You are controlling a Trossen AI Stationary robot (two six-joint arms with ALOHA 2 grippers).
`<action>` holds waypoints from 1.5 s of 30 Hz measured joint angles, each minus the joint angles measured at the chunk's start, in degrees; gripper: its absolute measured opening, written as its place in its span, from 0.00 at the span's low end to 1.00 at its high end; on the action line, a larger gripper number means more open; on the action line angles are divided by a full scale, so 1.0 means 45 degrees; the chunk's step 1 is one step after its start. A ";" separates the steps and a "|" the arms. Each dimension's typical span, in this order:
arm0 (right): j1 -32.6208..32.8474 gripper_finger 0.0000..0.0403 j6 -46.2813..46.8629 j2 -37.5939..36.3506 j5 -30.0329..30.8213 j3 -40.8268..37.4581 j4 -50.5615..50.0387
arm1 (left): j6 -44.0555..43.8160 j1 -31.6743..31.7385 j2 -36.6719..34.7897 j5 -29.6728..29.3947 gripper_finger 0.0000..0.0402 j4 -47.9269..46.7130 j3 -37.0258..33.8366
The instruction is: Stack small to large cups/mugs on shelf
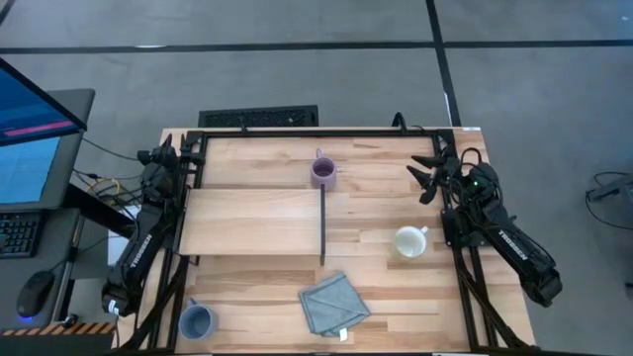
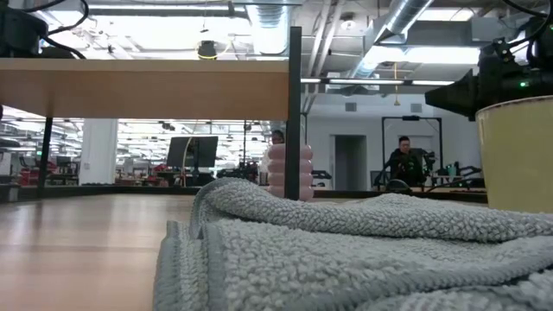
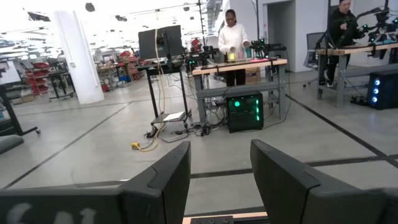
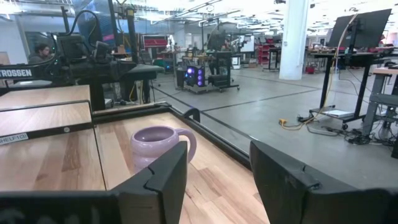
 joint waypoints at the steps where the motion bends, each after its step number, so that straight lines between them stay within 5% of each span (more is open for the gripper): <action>1: 0.0000 0.49 0.0000 0.0000 0.0004 0.0000 0.0000 | 0.0001 0.0002 -0.0001 -0.0002 0.40 0.0002 -0.0003; 29: 0.0000 0.49 0.0000 0.0002 -0.0001 -0.0005 0.0042 | -0.0001 0.0003 0.0003 0.0001 0.40 0.0005 -0.0003; 45: 0.0000 0.49 0.1768 0.0001 -0.0001 -0.0005 0.0055 | 0.0003 -0.0002 0.0003 -0.0002 0.40 0.0004 -0.0003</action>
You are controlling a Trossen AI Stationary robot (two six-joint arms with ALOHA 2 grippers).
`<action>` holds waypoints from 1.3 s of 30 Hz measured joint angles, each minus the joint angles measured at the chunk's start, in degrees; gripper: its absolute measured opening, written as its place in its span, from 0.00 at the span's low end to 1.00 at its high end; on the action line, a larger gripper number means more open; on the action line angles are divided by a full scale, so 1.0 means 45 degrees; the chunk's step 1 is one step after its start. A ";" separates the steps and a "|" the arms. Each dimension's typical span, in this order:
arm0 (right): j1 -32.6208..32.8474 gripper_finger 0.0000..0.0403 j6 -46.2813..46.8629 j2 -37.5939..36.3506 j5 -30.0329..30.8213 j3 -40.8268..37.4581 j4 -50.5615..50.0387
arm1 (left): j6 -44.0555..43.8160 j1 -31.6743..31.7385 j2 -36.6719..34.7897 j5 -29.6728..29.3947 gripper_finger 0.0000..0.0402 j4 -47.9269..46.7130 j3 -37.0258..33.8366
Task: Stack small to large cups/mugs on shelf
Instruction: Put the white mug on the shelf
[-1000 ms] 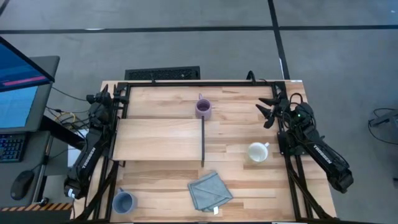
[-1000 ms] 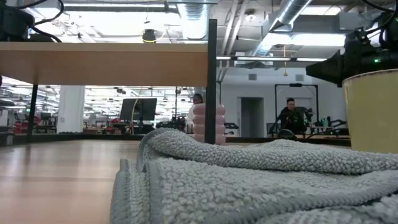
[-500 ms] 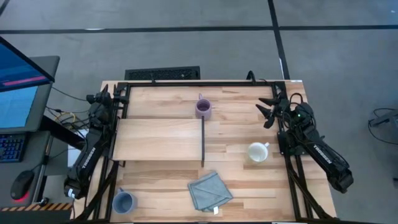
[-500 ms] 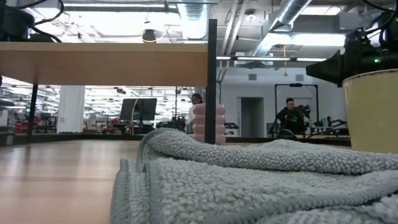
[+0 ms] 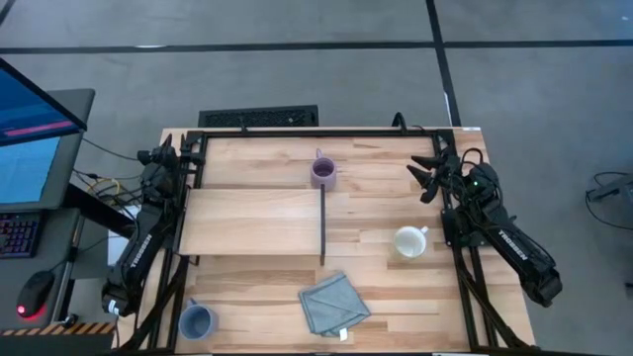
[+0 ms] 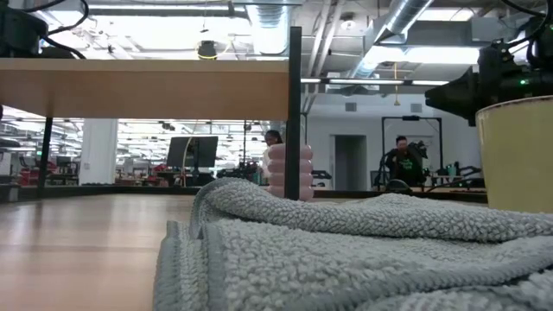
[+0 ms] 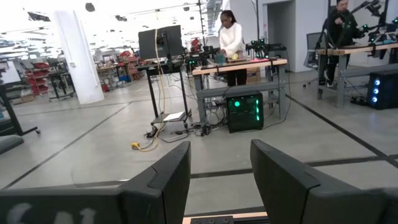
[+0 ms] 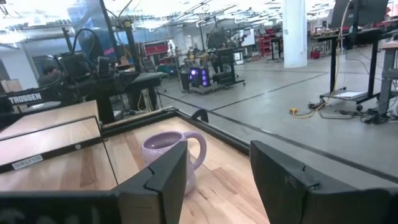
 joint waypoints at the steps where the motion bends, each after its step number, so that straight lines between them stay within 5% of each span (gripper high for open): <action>1: 0.0000 0.49 0.0000 -0.0002 0.0000 0.0000 0.0002 | -0.0004 0.0000 0.0000 0.0000 0.40 0.0000 0.0000; 12: 0.0120 0.49 0.0465 0.0010 -0.0049 0.1647 -0.0409 | 0.0000 0.0003 -0.0002 0.0000 0.40 -0.0002 0.0005; 23: 0.2061 0.49 0.0533 0.1360 -0.0010 0.4367 -0.0615 | -0.0874 0.0003 0.0000 0.0010 0.40 -0.0004 0.0001; 34: 0.3600 0.49 -0.4144 0.5725 0.0455 0.9623 -0.8887 | -0.1403 0.0000 0.0000 0.0010 0.40 -0.0004 0.0000; 39: 0.4158 0.49 -0.4687 0.6885 0.0743 1.1016 -1.2607 | -0.1403 0.0000 -0.0003 0.0010 0.40 -0.0003 0.0002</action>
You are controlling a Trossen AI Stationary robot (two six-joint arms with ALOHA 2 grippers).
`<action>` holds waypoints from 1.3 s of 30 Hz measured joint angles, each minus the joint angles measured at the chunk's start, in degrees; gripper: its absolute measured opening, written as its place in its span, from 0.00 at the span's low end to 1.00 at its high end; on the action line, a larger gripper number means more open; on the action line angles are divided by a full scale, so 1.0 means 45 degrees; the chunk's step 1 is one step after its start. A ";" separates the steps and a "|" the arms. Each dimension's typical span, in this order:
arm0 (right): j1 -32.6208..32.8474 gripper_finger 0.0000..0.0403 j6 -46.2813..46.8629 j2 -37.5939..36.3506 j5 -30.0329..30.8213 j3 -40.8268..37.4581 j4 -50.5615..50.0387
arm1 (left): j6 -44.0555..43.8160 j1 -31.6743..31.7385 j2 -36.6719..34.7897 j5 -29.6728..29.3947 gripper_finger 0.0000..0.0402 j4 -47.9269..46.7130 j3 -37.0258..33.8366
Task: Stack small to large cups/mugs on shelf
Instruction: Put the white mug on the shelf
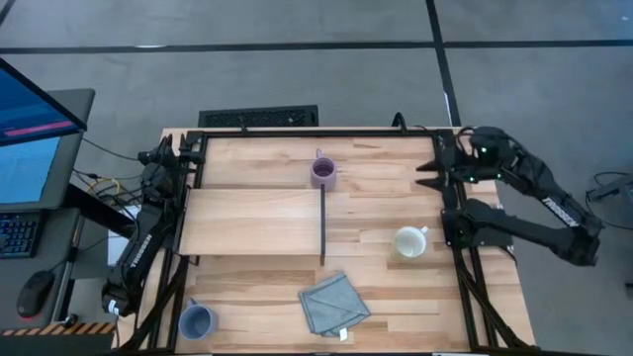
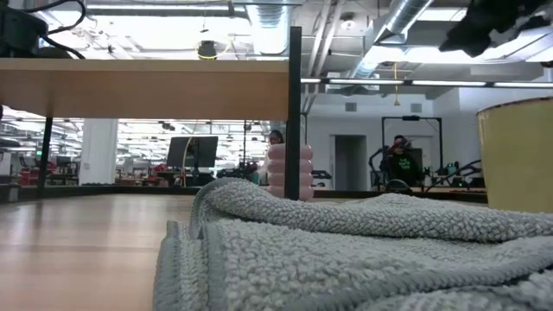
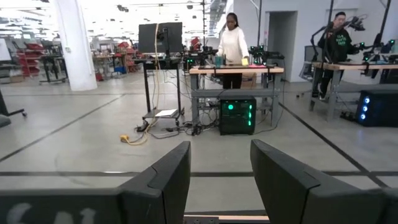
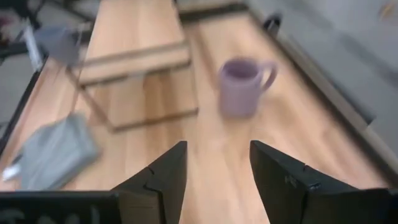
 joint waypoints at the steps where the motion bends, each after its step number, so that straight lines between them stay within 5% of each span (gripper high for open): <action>1: 0.0111 0.49 -0.0016 0.0109 -0.0005 0.0098 -0.0409 | 0.0000 0.0002 0.0001 0.0000 0.40 -0.0001 0.0000; 8: 0.0753 0.49 -0.1054 0.0204 -0.0015 0.0126 -0.2231 | 0.0000 0.0003 0.0002 0.0000 0.40 -0.0001 0.0000; 16: 0.1015 0.49 0.0447 0.0189 -0.0015 0.0126 -0.2788 | 0.0000 0.0003 0.0001 0.0000 0.40 -0.0001 -0.0001; 24: 0.1015 0.49 -0.3967 0.0189 0.1980 0.0126 -0.4308 | -0.0630 0.0002 0.0001 0.0000 0.40 0.0002 -0.0002; 39: 0.1015 0.49 -0.5327 0.0185 0.2364 0.0126 -0.5776 | -0.1617 0.0000 0.0002 0.0000 0.40 0.0000 -0.0001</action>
